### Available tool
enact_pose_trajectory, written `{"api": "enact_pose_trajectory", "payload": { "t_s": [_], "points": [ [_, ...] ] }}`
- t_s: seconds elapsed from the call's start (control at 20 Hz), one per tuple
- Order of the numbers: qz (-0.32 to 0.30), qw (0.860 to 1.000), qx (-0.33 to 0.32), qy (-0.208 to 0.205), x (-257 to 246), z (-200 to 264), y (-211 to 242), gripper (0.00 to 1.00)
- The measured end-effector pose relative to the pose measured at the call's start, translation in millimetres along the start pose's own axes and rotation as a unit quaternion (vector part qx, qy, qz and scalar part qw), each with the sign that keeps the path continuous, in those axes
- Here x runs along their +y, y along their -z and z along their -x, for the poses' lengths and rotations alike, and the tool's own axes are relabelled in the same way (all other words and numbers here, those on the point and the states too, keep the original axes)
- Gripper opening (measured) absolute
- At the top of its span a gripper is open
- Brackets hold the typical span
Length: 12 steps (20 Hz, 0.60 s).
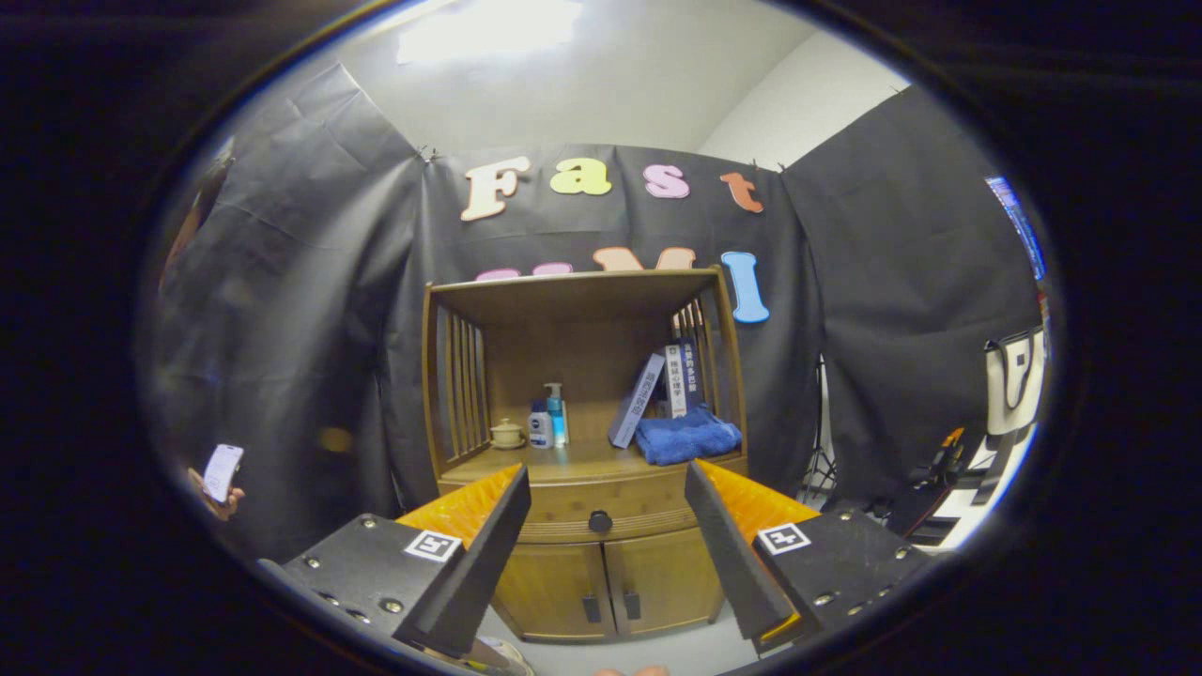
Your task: Pull open the drawer, take out the items inside it, and place them on the countertop above the cabinet.
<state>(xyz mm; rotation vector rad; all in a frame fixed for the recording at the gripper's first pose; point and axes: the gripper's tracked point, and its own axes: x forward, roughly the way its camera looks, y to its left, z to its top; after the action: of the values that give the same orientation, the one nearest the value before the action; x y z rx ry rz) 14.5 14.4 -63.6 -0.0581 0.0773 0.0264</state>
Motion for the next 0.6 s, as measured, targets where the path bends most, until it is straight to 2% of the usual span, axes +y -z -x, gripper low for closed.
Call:
{"api": "enact_pose_trajectory", "payload": {
  "t_s": [0.6],
  "points": [
    [0.011,0.999,0.034,-0.026,26,-29,39,0.99]
  ]
}}
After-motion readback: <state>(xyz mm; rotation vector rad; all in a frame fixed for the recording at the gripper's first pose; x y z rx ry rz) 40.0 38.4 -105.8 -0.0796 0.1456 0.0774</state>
